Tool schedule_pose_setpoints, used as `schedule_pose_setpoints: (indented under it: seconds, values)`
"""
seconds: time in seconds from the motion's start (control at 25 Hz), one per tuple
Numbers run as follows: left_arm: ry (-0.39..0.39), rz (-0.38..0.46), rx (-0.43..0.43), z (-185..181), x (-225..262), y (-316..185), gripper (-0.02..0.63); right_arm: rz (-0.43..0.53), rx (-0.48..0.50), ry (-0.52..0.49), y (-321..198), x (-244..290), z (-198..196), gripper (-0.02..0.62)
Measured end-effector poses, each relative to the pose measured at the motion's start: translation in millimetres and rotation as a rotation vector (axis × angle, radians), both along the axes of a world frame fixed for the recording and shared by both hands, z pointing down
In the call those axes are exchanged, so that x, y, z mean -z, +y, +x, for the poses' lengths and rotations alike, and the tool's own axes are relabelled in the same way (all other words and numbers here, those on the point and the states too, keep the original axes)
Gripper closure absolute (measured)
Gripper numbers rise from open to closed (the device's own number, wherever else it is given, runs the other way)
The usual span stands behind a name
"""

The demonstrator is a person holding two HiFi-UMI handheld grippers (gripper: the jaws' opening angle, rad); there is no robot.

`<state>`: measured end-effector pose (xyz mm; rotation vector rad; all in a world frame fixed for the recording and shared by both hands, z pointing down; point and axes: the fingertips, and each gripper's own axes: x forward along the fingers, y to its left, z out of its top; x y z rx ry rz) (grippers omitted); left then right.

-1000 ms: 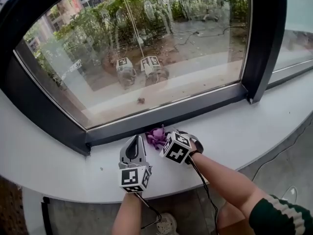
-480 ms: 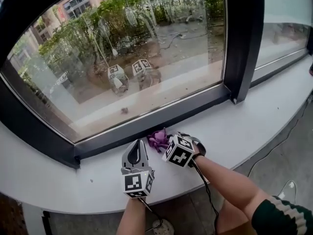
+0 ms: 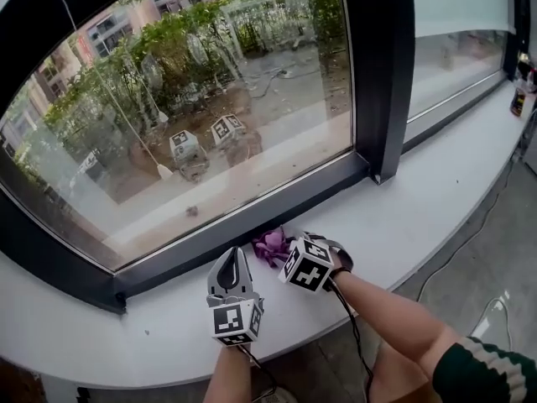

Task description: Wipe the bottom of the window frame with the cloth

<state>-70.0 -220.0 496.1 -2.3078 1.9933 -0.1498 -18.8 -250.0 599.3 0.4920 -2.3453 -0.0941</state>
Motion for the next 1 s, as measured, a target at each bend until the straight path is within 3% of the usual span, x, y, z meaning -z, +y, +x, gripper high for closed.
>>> schedule_pose_setpoints:
  seconds: [0.44, 1.0]
  values:
    - [0.020, -0.021, -0.061, 47, -5, -25, 0.603, 0.011, -0.080, 0.035, -26, 1, 53, 0.451]
    - [0.055, -0.021, -0.189, 134, -5, -54, 0.603, 0.006, -0.237, 0.035, -73, 1, 150, 0.451]
